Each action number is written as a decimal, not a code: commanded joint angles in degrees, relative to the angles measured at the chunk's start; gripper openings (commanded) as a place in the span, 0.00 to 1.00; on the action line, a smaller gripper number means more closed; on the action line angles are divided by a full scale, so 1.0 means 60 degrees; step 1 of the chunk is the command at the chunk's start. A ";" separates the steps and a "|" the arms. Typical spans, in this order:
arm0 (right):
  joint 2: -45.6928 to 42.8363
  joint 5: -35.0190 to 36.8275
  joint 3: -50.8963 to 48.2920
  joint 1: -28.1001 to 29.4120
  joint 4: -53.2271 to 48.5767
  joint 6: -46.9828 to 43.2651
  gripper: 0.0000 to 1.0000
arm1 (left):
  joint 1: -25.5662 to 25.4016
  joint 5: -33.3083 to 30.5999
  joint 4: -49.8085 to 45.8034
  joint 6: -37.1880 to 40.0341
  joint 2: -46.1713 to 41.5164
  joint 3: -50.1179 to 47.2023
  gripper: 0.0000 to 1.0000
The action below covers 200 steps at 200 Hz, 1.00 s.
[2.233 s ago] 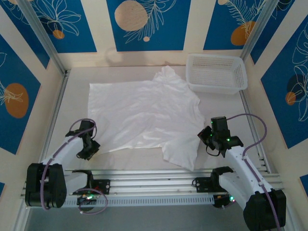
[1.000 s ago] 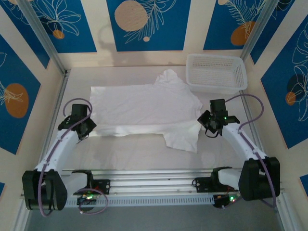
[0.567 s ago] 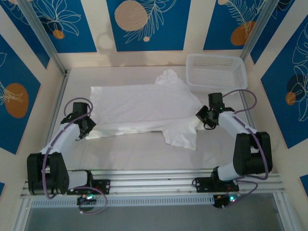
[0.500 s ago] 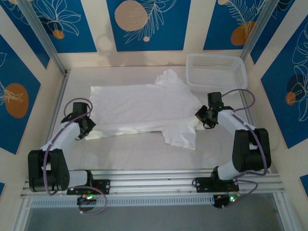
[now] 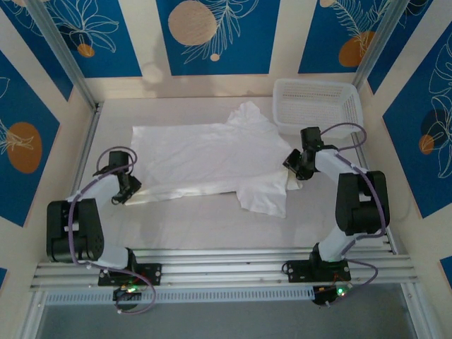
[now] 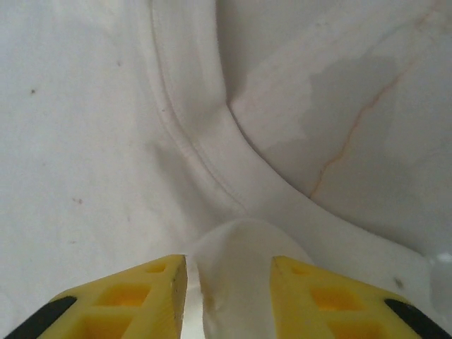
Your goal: Fold the inside-out t-shirt
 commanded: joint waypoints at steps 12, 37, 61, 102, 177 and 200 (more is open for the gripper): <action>-0.1834 0.0560 -0.0471 0.0044 -0.0885 0.0139 0.45 | 0.0127 0.0092 -0.0748 0.0368 -0.1934 0.0457 0.44; -0.2902 0.0156 -0.1439 0.0312 -0.1153 0.0524 0.45 | -0.0009 0.1214 -0.0832 0.0794 -0.3182 0.0384 0.44; -0.3565 0.0069 -0.2606 0.1182 -0.1442 0.1171 0.45 | -0.0924 0.2566 -0.0931 0.0951 -0.3931 0.0278 0.47; -0.2949 0.0135 -0.3473 0.2071 -0.1714 0.1529 0.46 | -0.2966 0.3141 -0.0839 0.1509 -0.4782 -0.0323 0.54; -0.2120 -0.0209 -0.2646 0.3075 -0.1178 0.1703 0.19 | -0.3295 0.2836 -0.0960 0.1705 -0.4803 -0.0551 0.57; -0.2027 -0.0234 -0.2190 0.3085 -0.1356 0.1504 0.04 | -0.3296 0.2798 -0.0884 0.1599 -0.4790 -0.0717 0.58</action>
